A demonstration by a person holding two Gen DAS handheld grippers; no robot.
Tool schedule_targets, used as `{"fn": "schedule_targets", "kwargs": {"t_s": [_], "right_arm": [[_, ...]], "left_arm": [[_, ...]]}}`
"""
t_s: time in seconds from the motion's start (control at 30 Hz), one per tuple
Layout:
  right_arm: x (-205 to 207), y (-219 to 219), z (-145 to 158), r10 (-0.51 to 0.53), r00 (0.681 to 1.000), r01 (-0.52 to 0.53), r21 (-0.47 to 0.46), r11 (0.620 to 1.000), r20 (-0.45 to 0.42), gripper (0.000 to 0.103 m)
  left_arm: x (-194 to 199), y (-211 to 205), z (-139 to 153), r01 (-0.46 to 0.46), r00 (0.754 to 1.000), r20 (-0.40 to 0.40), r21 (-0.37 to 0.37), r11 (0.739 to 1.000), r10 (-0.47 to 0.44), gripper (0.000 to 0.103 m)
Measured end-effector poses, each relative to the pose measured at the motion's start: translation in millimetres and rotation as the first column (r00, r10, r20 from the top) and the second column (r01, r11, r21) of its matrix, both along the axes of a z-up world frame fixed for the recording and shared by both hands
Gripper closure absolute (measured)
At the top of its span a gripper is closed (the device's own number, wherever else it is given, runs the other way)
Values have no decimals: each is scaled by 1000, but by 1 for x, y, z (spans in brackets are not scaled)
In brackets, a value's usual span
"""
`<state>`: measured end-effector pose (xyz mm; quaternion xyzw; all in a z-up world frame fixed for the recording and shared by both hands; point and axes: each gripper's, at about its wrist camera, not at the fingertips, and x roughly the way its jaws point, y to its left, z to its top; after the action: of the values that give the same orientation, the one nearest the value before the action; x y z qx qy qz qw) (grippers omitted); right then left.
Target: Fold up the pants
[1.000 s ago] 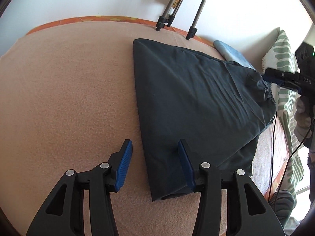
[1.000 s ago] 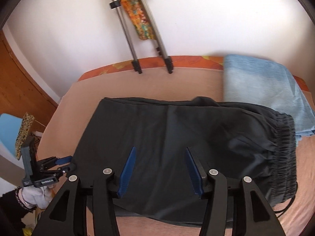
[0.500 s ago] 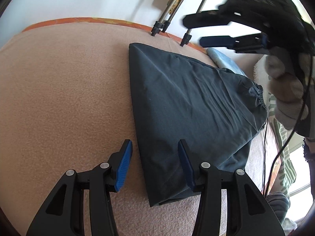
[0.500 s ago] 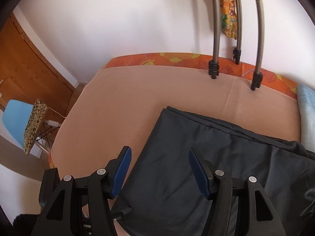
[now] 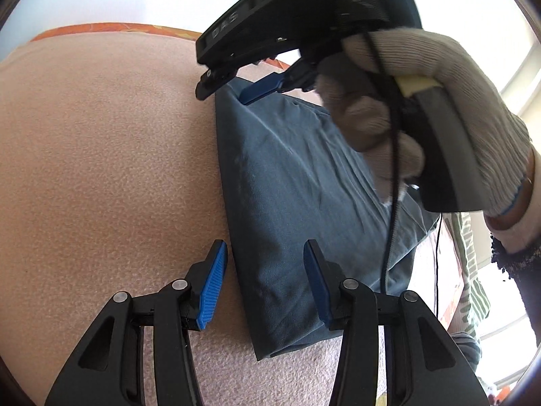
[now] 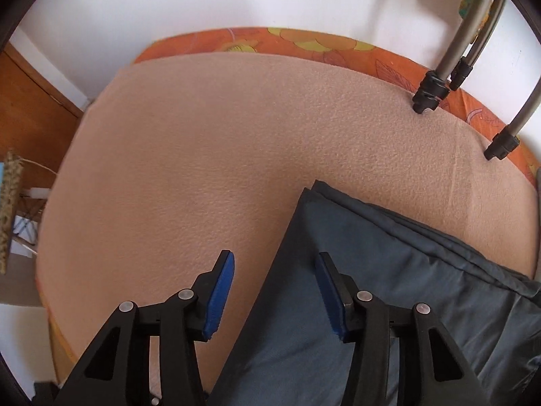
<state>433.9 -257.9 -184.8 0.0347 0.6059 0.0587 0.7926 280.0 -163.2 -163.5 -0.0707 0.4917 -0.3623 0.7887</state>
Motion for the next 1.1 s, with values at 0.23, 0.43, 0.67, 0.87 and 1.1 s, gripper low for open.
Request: {"fn": "schedule_targets", "kwargs": {"t_s": [0.23,0.43,0.67,0.87,1.1], "right_arm": [[6,11,-9,39,998,-42,-92,995,-39,53],[5,16,-10,66,997,-73,-144,987,-50,64],[-1,-9,1,22,999,-24,-65,998,-26,102],[-15,-38,27,-18,999,16,47,999,27,103],[-29,-59,48,-60,996,51,119,992,66,103]], "left_arm": [[0,0,0,4,1000,-3,-4,1000,-4,59],[-2,-5,0,12,1000,7,7,1000,-12,59],[-3,-13,0,-11,1000,12,32,999,11,56],[-1,-23,1,-3,1000,-4,34,999,3,50],[4,-27,-2,11,997,-78,-43,999,-15,97]]}}
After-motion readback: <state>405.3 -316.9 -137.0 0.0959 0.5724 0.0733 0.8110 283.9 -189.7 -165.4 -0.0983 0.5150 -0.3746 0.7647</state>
